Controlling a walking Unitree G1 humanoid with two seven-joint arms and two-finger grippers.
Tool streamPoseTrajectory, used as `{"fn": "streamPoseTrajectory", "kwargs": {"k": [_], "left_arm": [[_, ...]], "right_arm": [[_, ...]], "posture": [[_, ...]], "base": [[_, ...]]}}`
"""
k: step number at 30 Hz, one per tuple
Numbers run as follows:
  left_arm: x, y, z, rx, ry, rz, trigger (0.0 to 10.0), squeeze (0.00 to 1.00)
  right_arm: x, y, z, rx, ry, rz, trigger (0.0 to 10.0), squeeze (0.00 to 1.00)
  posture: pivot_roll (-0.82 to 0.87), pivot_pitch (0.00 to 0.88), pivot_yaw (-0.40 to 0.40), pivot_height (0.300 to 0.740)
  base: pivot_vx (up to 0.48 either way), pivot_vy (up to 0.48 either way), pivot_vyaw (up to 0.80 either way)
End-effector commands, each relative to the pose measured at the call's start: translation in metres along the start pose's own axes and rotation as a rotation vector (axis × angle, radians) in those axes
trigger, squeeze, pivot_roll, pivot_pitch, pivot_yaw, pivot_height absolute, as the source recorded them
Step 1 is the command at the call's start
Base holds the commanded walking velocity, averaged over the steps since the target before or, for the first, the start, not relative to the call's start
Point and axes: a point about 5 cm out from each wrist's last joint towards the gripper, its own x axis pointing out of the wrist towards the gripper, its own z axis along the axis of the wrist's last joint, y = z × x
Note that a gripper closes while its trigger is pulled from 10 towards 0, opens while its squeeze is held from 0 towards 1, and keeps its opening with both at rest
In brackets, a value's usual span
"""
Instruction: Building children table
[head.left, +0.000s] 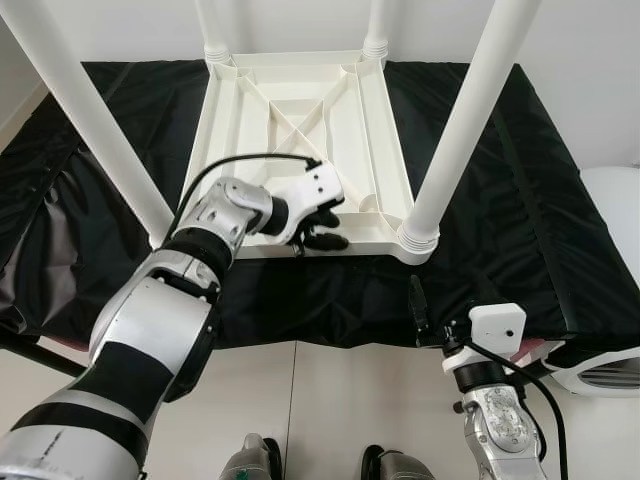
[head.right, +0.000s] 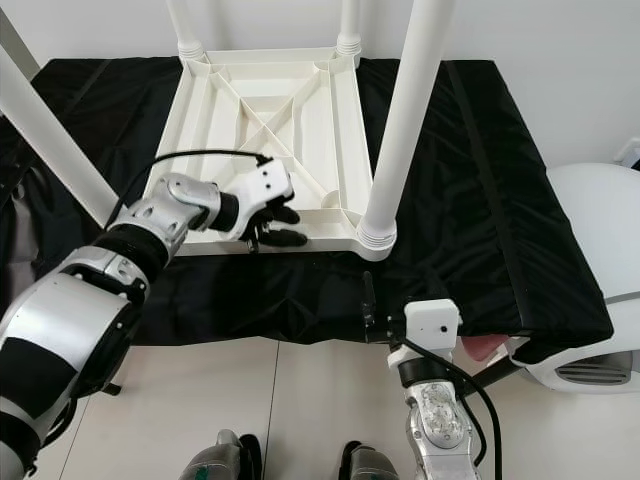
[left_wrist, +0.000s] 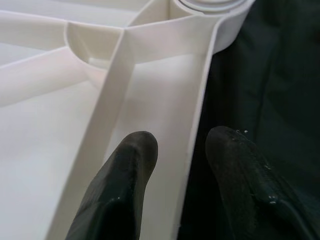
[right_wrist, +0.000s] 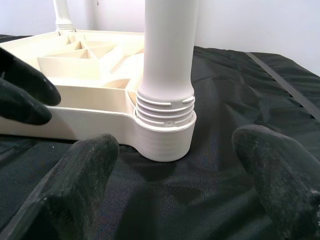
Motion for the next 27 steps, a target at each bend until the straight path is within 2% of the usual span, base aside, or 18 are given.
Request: {"fn": "streamPoseTrajectory", "kwargs": {"k": [1,6,14,23,24,26,27], "left_arm": [[0.004,-0.010,-0.006,0.005,0.024,-0.105,10.0,0.00],[0.009,-0.015,-0.012,-0.005,0.045,-0.113,10.0,0.00],[0.012,-0.013,-0.023,-0.040,0.104,-0.008,10.0,0.00],[0.008,-0.005,-0.021,-0.059,0.095,0.080,10.0,0.00],[0.007,-0.004,-0.020,-0.064,0.090,0.087,5.8,0.00],[0.007,-0.004,-0.020,-0.066,0.090,0.089,5.4,0.00],[0.007,-0.004,-0.021,-0.068,0.092,0.092,0.0,0.00]], "right_arm": [[-0.003,0.000,-0.005,0.005,0.028,-0.001,10.0,0.00],[-0.003,0.000,-0.005,0.005,0.028,-0.009,10.0,0.00],[-0.003,0.000,-0.004,0.006,0.025,-0.013,10.0,0.00],[-0.003,0.000,-0.005,0.005,0.023,-0.010,10.0,0.00],[-0.003,0.001,-0.005,0.007,0.021,-0.009,10.0,0.00],[-0.003,0.001,-0.005,0.006,0.020,-0.008,10.0,0.00],[-0.003,0.001,-0.005,0.005,0.020,-0.007,10.0,0.00]], "posture": [[-0.06,0.149,0.044,0.740],[-0.06,0.149,0.046,0.740],[-0.07,0.144,0.049,0.740],[-0.07,0.131,0.049,0.740],[-0.07,0.127,0.050,0.740],[-0.07,0.125,0.051,0.740],[-0.08,0.122,0.052,0.740]], "base": [[0.000,0.000,0.00],[0.000,0.000,0.00],[0.000,0.000,0.00],[0.000,0.000,0.00],[0.000,0.000,0.00],[0.000,0.000,0.00],[0.000,0.000,0.00]]}}
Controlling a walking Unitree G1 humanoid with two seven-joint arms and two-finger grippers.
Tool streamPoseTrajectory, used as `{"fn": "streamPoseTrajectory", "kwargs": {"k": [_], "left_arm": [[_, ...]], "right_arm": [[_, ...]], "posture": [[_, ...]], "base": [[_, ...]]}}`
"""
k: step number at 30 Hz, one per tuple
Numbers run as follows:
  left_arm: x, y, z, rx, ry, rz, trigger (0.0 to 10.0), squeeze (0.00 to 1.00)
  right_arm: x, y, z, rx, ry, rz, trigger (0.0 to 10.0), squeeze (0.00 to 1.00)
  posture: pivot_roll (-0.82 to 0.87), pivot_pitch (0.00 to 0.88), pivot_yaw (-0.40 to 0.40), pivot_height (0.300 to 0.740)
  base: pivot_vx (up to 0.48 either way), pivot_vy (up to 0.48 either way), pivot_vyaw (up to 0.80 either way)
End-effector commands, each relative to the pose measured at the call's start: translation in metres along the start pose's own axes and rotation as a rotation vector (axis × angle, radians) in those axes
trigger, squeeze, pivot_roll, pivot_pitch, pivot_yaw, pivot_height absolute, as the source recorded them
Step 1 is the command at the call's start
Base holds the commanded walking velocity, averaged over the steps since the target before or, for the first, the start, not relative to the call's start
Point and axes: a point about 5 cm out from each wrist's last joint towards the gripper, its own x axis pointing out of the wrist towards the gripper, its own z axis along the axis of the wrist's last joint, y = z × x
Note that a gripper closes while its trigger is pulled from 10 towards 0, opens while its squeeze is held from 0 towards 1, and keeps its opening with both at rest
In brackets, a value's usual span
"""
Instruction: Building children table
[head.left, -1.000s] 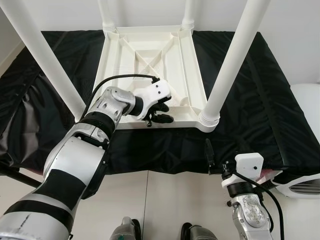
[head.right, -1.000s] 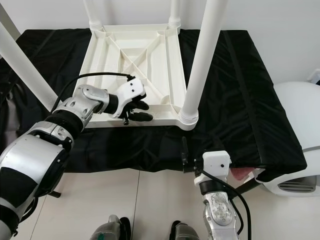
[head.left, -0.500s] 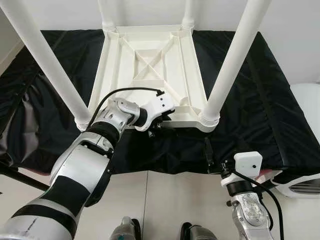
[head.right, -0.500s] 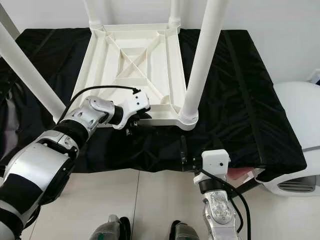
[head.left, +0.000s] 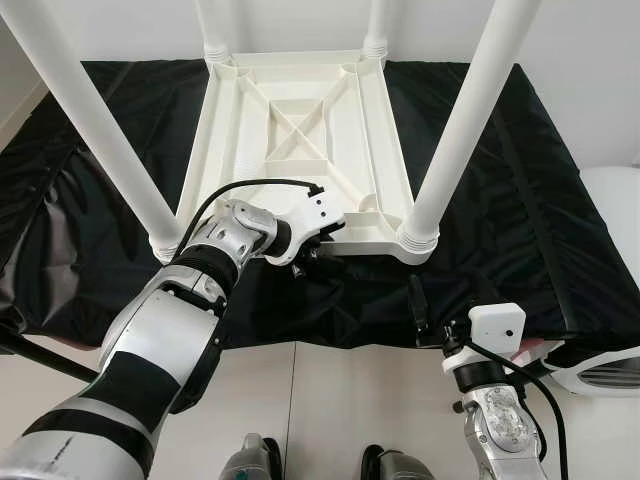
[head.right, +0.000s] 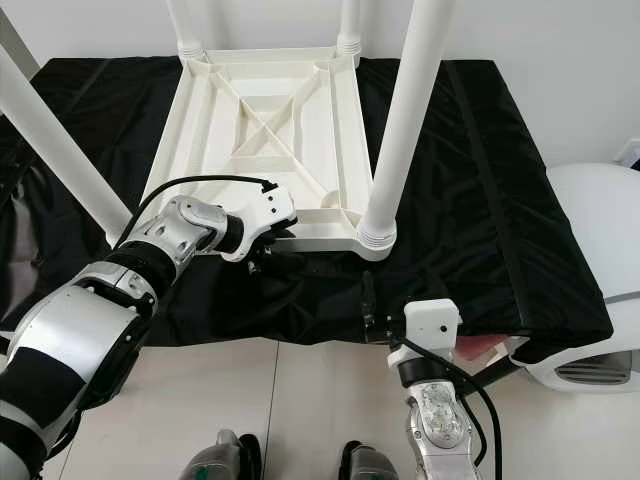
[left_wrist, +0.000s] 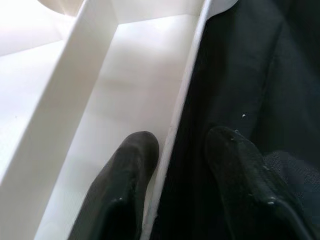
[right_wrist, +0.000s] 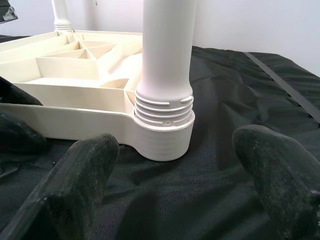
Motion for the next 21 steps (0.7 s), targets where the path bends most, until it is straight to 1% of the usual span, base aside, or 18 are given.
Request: {"fn": "streamPoseTrajectory", "kwargs": {"k": [1,7,12,16,18,19,21], "left_arm": [[-0.001,0.006,-0.005,-0.021,0.023,0.115,0.0,0.00],[0.002,0.001,-0.012,-0.016,0.046,0.087,0.0,0.00],[0.005,-0.005,-0.017,0.022,0.078,0.039,0.0,0.00],[0.006,-0.008,-0.020,0.035,0.096,0.013,0.0,0.00],[0.007,-0.011,-0.025,0.058,0.129,-0.003,0.0,0.00],[0.008,-0.016,-0.031,0.091,0.157,-0.050,0.0,0.00],[0.009,-0.019,-0.034,0.107,0.169,-0.079,0.0,0.00]], "right_arm": [[-0.003,0.002,-0.004,0.006,0.018,0.002,10.0,0.00],[-0.004,0.001,-0.004,0.002,0.020,0.001,10.0,0.00],[-0.004,0.001,-0.004,-0.001,0.019,0.002,10.0,0.00],[-0.003,0.000,-0.004,-0.002,0.019,0.003,10.0,0.00],[-0.003,-0.001,-0.004,-0.006,0.019,0.000,10.0,0.00],[-0.004,-0.002,-0.004,-0.009,0.020,-0.003,10.0,0.00],[-0.004,-0.002,-0.004,-0.009,0.021,-0.006,10.0,0.00]], "posture": [[-0.08,0.122,0.052,0.740],[-0.09,0.116,0.057,0.740],[-0.09,0.121,0.057,0.740],[-0.09,0.127,0.058,0.740],[-0.09,0.131,0.058,0.740],[-0.09,0.139,0.060,0.740],[-0.09,0.139,0.060,0.740]], "base": [[0.000,0.000,0.00],[0.000,0.000,0.00],[0.000,0.000,0.00],[0.000,0.000,0.00],[0.000,0.000,0.00],[0.000,0.000,0.00],[0.000,0.000,0.00]]}}
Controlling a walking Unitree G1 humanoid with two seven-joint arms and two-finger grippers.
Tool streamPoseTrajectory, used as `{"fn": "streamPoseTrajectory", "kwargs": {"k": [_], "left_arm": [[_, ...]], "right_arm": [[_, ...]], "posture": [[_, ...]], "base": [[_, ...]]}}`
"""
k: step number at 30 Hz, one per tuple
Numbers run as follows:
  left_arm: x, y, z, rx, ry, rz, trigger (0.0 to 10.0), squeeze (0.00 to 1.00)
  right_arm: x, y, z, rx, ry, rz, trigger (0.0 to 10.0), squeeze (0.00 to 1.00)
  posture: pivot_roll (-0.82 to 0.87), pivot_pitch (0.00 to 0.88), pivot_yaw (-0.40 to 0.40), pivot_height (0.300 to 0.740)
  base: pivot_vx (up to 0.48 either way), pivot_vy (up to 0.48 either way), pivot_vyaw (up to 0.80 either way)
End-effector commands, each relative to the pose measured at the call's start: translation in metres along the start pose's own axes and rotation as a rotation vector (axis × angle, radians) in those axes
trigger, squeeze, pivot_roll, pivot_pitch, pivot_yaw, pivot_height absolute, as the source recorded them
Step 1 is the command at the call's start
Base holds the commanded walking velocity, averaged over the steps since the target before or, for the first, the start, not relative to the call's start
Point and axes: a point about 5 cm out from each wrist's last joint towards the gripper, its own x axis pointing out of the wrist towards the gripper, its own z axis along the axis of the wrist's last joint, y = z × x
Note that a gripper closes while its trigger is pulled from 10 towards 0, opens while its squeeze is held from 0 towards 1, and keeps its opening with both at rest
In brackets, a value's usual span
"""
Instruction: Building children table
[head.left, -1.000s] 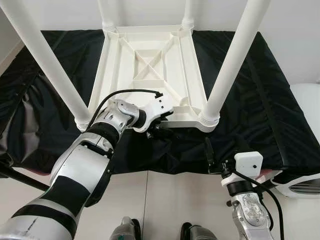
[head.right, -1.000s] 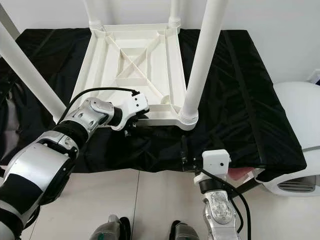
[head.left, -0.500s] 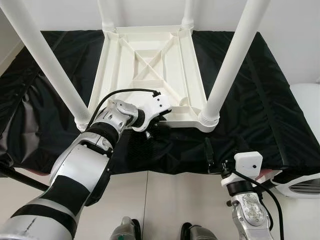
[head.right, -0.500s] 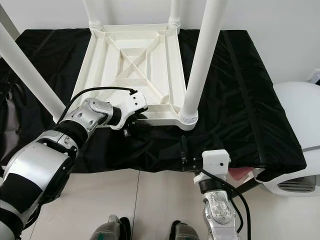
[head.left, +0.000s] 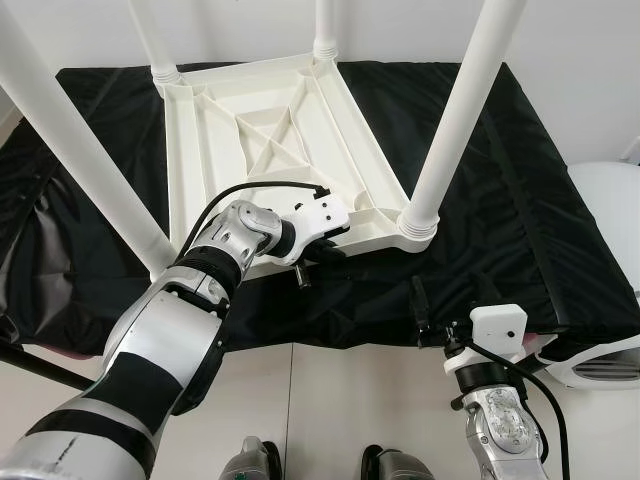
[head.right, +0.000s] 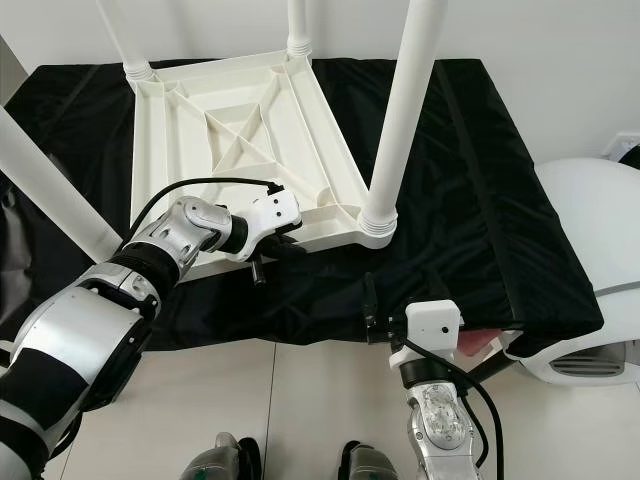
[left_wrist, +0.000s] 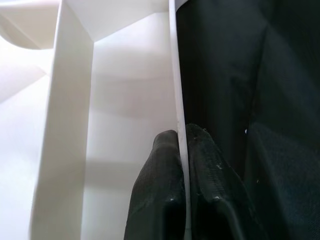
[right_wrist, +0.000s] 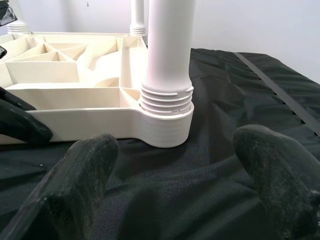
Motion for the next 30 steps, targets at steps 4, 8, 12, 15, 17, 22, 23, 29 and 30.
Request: {"fn": "streamPoseTrajectory", "kwargs": {"k": [4,8,12,15,17,22,23,29,30], "left_arm": [[0.007,-0.023,-0.032,0.013,0.143,-0.141,10.0,0.00],[0.008,-0.029,-0.036,0.036,0.151,-0.192,10.0,0.00],[0.009,-0.033,-0.040,0.063,0.159,-0.215,0.0,0.00],[0.006,-0.034,-0.040,0.095,0.151,-0.235,0.0,0.00],[0.006,-0.034,-0.040,0.100,0.145,-0.237,0.0,0.00],[-0.001,-0.023,-0.022,0.098,0.033,-0.219,0.0,0.00],[-0.005,-0.017,-0.012,0.086,-0.028,-0.193,0.0,0.00],[-0.026,0.008,0.024,0.071,-0.250,-0.079,0.0,0.00],[-0.032,0.012,0.032,0.074,-0.295,-0.051,0.0,0.00]], "right_arm": [[-0.003,0.000,-0.003,-0.003,0.018,-0.008,10.0,0.00],[-0.003,-0.001,-0.003,-0.004,0.017,-0.013,10.0,0.00],[-0.003,-0.002,-0.003,-0.006,0.017,-0.019,10.0,0.00],[-0.002,-0.002,-0.003,-0.007,0.016,-0.022,10.0,0.00],[-0.002,-0.002,-0.003,-0.007,0.016,-0.023,10.0,0.00],[0.000,-0.003,-0.003,-0.007,0.013,-0.031,10.0,0.00],[0.002,-0.004,-0.004,-0.007,0.011,-0.032,10.0,0.00],[0.014,-0.005,-0.004,-0.005,-0.011,-0.032,10.0,0.00],[0.017,-0.004,-0.004,-0.003,-0.017,-0.029,10.0,0.00]], "posture": [[-0.09,0.148,0.064,0.740],[-0.09,0.151,0.065,0.740],[-0.10,0.154,0.066,0.740],[-0.10,0.156,0.068,0.740],[-0.10,0.156,0.068,0.740],[-0.09,0.151,0.066,0.740],[-0.09,0.149,0.062,0.740],[-0.08,0.141,0.045,0.740],[-0.08,0.141,0.044,0.740]], "base": [[0.000,0.000,0.00],[0.000,0.000,0.00],[0.000,0.000,0.00],[0.000,0.000,0.00],[0.000,0.000,0.00],[0.000,0.000,0.00],[0.000,0.000,0.00],[0.000,0.000,0.00],[0.000,0.000,0.00]]}}
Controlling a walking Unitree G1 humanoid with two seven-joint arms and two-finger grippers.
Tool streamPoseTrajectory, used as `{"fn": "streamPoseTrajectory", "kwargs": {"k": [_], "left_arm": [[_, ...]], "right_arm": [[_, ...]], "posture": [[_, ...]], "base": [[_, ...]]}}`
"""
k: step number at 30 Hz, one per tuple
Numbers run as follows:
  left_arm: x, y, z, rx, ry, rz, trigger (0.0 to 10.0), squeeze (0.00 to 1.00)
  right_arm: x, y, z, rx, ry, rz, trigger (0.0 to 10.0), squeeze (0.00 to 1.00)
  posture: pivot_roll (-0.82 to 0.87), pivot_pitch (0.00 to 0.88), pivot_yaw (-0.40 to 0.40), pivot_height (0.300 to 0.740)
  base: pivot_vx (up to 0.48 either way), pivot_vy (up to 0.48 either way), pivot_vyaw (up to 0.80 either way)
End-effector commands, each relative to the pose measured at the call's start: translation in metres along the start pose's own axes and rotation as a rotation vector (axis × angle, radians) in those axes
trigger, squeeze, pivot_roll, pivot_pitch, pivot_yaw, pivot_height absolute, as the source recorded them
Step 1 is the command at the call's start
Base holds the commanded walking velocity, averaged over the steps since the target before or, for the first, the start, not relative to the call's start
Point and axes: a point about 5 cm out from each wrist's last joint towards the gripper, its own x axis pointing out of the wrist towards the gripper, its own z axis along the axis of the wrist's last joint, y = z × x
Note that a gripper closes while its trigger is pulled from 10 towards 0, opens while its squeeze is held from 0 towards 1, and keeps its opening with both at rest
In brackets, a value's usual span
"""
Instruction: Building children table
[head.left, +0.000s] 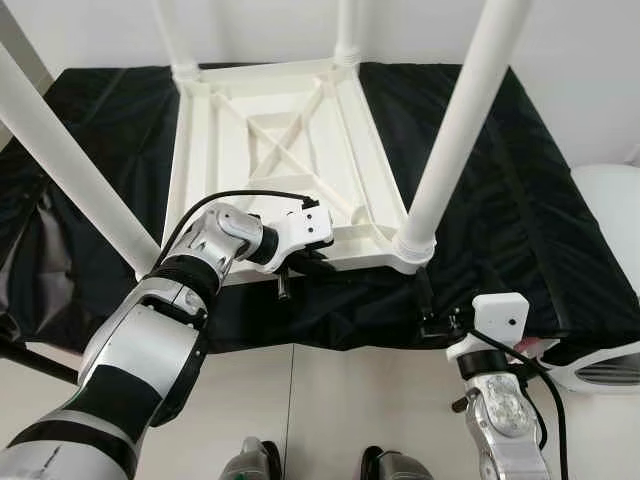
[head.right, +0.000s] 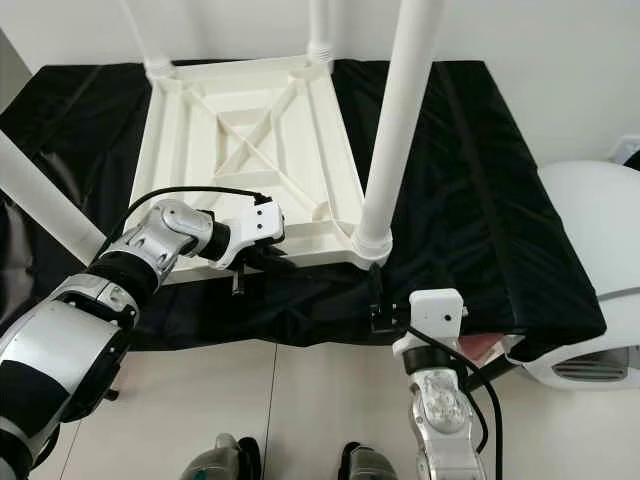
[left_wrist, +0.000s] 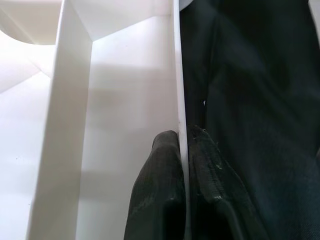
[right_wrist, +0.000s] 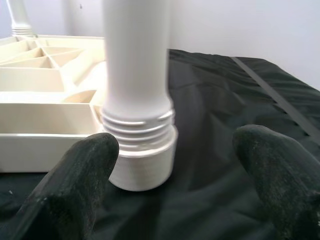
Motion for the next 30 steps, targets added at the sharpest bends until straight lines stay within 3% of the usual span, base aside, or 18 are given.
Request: {"fn": "streamPoseTrajectory", "kwargs": {"k": [1,2,3,4,5,6,9,11,19,23,24,27,28,30], "left_arm": [[-0.011,0.013,0.032,0.057,-0.185,0.068,0.0,0.00],[-0.020,0.019,0.044,0.066,-0.252,0.106,0.0,0.00],[-0.020,0.019,0.044,0.066,-0.252,0.106,0.0,0.00],[-0.036,0.027,0.060,0.080,-0.339,0.169,0.0,0.00],[-0.036,0.027,0.060,0.080,-0.339,0.169,0.0,0.00],[-0.052,0.034,0.074,0.109,-0.400,0.237,0.0,0.00],[-0.062,0.038,0.082,0.129,-0.435,0.280,0.0,0.00],[-0.081,0.043,0.091,0.142,-0.486,0.347,0.0,0.00],[-0.091,0.038,0.102,0.169,-0.541,0.358,0.0,0.00],[-0.091,0.024,0.114,0.193,-0.612,0.338,0.0,0.00],[-0.091,0.024,0.114,0.193,-0.612,0.338,0.0,0.00],[-0.096,0.013,0.127,0.194,-0.693,0.340,0.0,0.00],[-0.096,0.013,0.127,0.194,-0.693,0.340,0.0,0.00],[-0.100,0.007,0.135,0.200,-0.736,0.342,0.0,0.00]], "right_arm": [[-0.002,0.001,-0.004,0.008,0.012,0.001,10.0,0.00],[0.002,0.002,-0.004,0.010,0.002,0.008,10.0,0.00],[0.002,0.002,-0.004,0.010,0.002,0.008,10.0,0.00],[0.012,0.003,-0.003,0.017,-0.019,0.014,10.0,0.00],[0.012,0.003,-0.003,0.017,-0.019,0.014,10.0,0.00],[0.023,0.005,-0.001,0.027,-0.044,0.032,10.0,0.00],[0.030,0.006,0.001,0.034,-0.061,0.045,10.0,0.00],[0.054,0.006,0.008,0.053,-0.117,0.075,10.0,0.00],[0.083,0.001,0.010,0.071,-0.149,0.082,10.0,0.00],[0.115,-0.007,0.017,0.098,-0.173,0.035,10.0,0.00],[0.115,-0.007,0.017,0.098,-0.173,0.035,10.0,0.00],[0.154,-0.014,0.037,0.128,-0.218,0.014,10.0,0.00],[0.154,-0.014,0.037,0.128,-0.218,0.014,10.0,0.00],[0.170,-0.016,0.051,0.167,-0.247,0.026,10.0,0.00]], "posture": [[-0.08,0.141,0.044,0.740],[-0.07,0.139,0.036,0.740],[-0.07,0.139,0.036,0.740],[-0.07,0.138,0.027,0.740],[-0.07,0.138,0.027,0.740],[-0.06,0.133,0.020,0.740],[-0.06,0.133,0.020,0.740],[-0.05,0.116,0.011,0.740],[-0.04,0.094,0.003,0.740],[-0.04,0.080,-0.003,0.740],[-0.04,0.080,-0.003,0.740],[-0.04,0.069,-0.012,0.740],[-0.04,0.069,-0.012,0.740],[-0.03,0.062,-0.020,0.740]], "base": [[0.000,0.000,0.00],[0.000,0.000,0.00],[0.000,0.000,0.00],[0.000,0.000,0.00],[0.000,0.000,0.00],[0.000,0.000,0.00],[0.000,0.000,0.00],[0.000,0.000,0.00],[0.000,0.000,0.00],[0.000,0.000,0.00],[0.000,0.000,0.00],[0.000,0.000,0.00],[0.000,0.000,0.00],[0.000,0.000,0.00]]}}
